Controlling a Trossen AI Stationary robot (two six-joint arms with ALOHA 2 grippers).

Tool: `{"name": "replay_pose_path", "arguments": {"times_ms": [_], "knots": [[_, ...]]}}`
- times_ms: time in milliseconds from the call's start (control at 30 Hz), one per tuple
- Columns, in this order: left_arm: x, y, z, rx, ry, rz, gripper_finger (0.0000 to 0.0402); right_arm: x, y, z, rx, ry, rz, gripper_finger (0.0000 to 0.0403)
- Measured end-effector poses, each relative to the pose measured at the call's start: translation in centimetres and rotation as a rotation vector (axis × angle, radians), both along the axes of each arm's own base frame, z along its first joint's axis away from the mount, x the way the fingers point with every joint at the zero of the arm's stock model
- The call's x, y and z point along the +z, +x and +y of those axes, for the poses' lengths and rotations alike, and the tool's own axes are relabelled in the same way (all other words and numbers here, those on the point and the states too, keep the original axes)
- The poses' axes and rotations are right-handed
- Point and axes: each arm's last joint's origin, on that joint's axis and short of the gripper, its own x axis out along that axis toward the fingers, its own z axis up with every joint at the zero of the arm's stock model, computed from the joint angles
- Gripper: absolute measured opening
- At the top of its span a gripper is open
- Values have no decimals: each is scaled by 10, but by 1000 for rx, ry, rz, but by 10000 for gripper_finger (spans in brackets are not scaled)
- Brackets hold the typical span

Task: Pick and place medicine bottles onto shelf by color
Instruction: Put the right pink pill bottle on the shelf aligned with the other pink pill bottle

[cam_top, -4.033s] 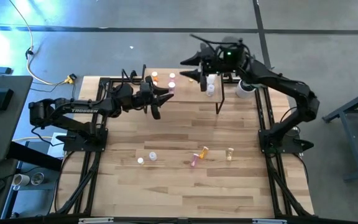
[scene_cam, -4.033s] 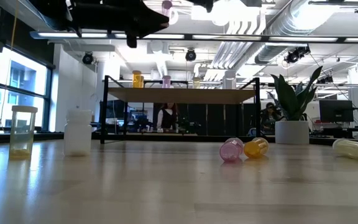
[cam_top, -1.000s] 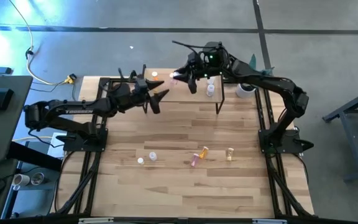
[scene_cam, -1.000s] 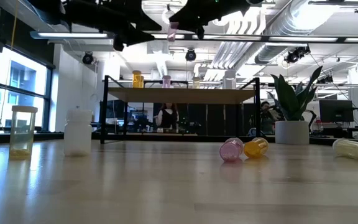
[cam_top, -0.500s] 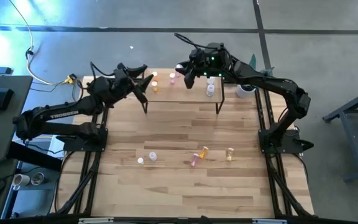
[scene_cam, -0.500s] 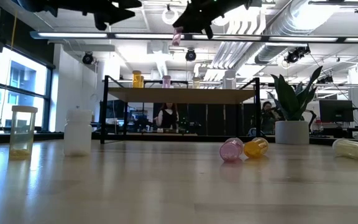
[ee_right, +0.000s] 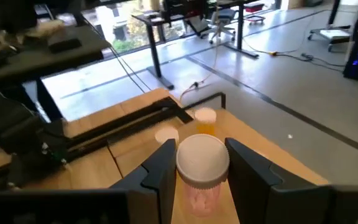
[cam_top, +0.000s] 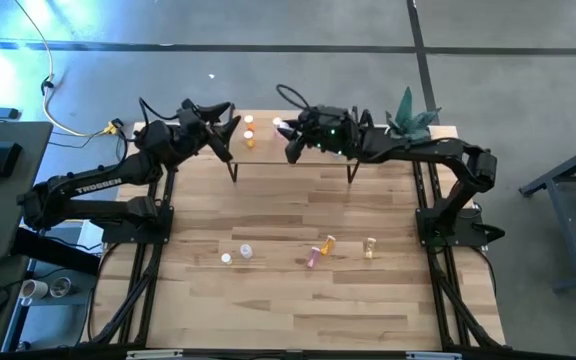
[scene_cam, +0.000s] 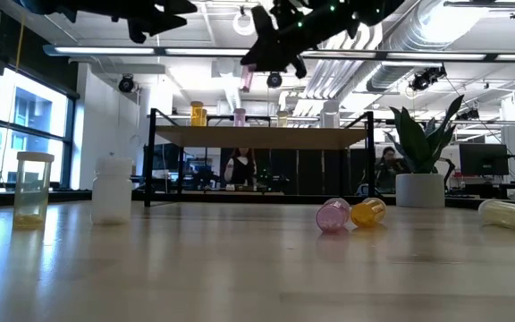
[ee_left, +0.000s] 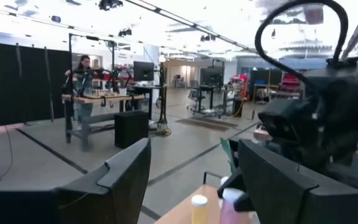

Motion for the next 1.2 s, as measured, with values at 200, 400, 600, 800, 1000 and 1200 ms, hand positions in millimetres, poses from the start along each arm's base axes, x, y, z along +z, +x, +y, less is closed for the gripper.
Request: {"name": "replay_pose_path", "arguments": {"times_ms": [200,400,600,800,1000,1200], "knots": [[-2,0,0,1,-6,23,232,-25,14,5,29,-65,20,108],[-2,0,0,3,3,39,232,-34,20,4,22,-108,49,108],[-3,0,0,9,22,58,232,-39,36,-2,41,-151,128,108],[-3,0,0,14,27,64,232,-37,35,-12,33,-100,189,108],[-3,0,0,14,25,66,232,-44,38,-14,49,-82,205,108],[-3,0,0,14,25,67,232,-50,40,-15,45,-76,217,108]]}}
